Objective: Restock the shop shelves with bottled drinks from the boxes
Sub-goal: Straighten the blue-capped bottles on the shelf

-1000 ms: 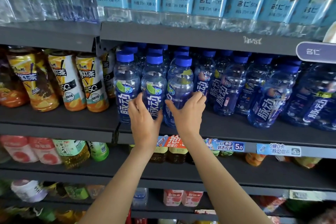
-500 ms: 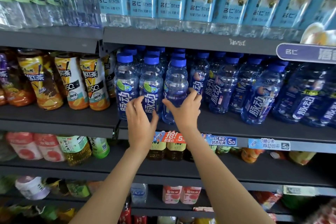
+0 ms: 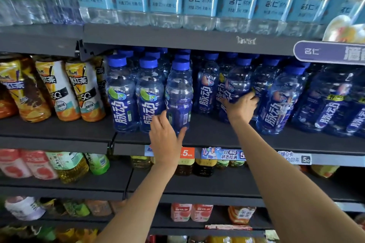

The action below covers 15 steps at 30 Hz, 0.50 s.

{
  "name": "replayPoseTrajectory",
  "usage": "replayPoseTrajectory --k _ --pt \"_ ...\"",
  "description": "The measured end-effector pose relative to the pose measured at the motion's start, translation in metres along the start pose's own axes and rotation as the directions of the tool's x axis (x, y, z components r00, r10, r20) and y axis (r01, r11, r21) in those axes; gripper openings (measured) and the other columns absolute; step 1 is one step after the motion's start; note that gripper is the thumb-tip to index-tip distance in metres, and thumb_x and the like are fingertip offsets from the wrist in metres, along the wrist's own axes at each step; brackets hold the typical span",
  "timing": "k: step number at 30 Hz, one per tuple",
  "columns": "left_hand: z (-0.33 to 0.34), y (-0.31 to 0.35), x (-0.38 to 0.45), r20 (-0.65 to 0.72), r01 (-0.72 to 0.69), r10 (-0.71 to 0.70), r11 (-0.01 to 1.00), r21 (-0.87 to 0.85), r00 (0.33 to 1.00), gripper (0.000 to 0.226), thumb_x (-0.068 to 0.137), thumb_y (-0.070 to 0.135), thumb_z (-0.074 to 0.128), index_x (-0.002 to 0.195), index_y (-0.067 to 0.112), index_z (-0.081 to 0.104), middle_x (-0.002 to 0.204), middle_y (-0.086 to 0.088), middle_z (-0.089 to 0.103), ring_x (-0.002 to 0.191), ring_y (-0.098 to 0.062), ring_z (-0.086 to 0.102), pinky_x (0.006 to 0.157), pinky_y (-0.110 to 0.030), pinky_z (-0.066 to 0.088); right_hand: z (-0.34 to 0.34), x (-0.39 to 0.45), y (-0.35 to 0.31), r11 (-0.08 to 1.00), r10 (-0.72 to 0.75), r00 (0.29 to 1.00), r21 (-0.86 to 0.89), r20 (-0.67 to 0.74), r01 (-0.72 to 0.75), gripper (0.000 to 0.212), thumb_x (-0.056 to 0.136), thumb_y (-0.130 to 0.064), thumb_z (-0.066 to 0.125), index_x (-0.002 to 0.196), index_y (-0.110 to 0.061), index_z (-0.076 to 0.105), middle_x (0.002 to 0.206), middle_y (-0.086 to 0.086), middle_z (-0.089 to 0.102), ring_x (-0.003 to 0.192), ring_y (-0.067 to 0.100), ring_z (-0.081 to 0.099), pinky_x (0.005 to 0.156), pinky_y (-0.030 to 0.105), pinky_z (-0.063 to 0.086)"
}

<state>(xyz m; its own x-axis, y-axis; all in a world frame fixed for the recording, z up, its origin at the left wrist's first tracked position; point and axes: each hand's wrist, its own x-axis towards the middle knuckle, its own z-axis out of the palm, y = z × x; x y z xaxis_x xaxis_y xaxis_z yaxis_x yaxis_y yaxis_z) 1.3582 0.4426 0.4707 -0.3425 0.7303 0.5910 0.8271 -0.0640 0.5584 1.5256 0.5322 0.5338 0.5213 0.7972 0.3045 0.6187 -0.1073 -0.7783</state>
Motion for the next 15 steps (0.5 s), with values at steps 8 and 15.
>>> replayPoseTrajectory --k 8,15 --pt "0.009 -0.01 -0.001 -0.03 -0.039 0.038 0.999 -0.035 0.999 0.061 0.076 0.03 0.074 0.12 -0.003 0.048 0.106 -0.018 0.051 0.097 -0.033 0.053 0.078 -0.043 0.046 -0.002 -0.023 0.007 0.957 -0.287 0.918 0.135 0.275 0.258 0.063 0.071 -0.032 0.079 0.117 -0.002 0.049 0.115 0.011 0.058 0.099 0.021 0.055 0.074 0.02 0.036" --pt "0.009 -0.008 -0.002 0.021 -0.039 0.039 0.999 0.012 0.999 0.064 0.078 0.036 0.07 0.123 -0.003 0.047 0.104 -0.016 0.051 0.094 -0.029 0.053 0.074 -0.038 0.045 0.015 -0.021 -0.015 0.953 -0.291 0.889 0.185 0.354 0.239 0.055 0.075 -0.026 0.077 0.117 -0.002 0.051 0.11 0.012 0.063 0.101 0.026 0.059 0.079 0.028 0.043"
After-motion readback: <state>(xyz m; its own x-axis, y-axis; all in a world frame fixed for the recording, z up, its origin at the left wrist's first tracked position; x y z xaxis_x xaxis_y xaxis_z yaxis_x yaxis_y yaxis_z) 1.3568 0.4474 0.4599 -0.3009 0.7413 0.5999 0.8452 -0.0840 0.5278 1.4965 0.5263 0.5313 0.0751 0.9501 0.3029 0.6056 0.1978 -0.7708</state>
